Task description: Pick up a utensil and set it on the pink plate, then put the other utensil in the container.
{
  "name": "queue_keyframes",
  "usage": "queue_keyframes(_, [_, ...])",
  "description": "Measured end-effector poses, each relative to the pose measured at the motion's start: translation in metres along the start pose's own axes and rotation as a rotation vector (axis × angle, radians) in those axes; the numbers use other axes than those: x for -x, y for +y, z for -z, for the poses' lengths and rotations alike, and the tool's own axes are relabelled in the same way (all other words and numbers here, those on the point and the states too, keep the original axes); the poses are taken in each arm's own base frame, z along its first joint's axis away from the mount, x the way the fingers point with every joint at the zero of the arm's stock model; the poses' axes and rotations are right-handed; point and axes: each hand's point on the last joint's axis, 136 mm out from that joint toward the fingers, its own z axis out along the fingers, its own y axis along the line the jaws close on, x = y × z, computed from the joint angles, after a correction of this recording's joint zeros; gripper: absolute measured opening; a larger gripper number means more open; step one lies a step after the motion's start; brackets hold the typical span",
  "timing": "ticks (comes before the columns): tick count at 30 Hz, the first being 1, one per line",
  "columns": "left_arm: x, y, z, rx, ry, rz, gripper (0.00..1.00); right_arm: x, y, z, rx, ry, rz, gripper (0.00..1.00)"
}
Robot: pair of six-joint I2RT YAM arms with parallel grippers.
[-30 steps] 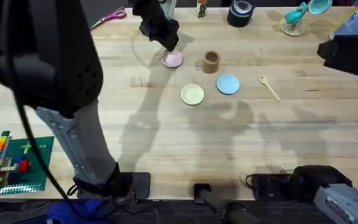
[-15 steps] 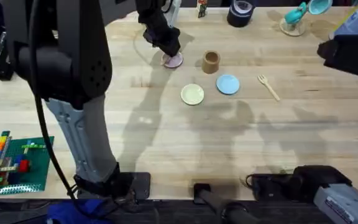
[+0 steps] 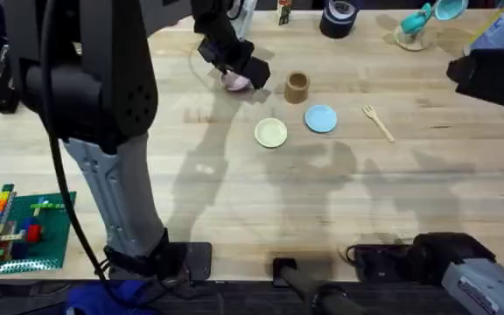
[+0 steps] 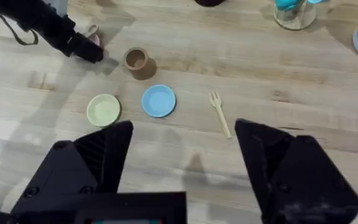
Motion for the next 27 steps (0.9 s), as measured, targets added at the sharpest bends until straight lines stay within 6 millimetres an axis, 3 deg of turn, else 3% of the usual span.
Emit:
queue_keyframes(7, [-0.006, -0.007, 0.002, -0.032, 0.022, 0.002, 0.996, 0.000, 0.000, 0.000, 0.000, 0.000, 0.000, 0.998])
queue_keyframes(10, [-0.002, -0.008, 0.013, -0.028, -0.001, -0.007, 0.996, 0.000, 0.000, 0.000, 0.000, 0.000, 0.000, 0.998])
queue_keyframes(13, [0.008, -0.011, 0.039, -0.015, -0.061, -0.025, 0.996, 0.000, 0.000, 0.000, 0.000, 0.000, 0.000, 0.998])
queue_keyframes(19, [0.018, -0.027, 0.122, 0.015, -0.207, -0.064, 0.995, 0.000, 0.000, 0.000, 0.000, 0.000, 0.000, 0.998])
queue_keyframes(22, [0.010, -0.036, 0.156, 0.022, -0.241, -0.071, 0.995, 0.000, 0.000, 0.000, 0.000, 0.000, 0.000, 0.998])
queue_keyframes(27, [-0.013, -0.048, 0.190, 0.021, -0.235, -0.077, 0.998, 0.000, 0.000, 0.000, 0.000, 0.000, 0.000, 0.998])
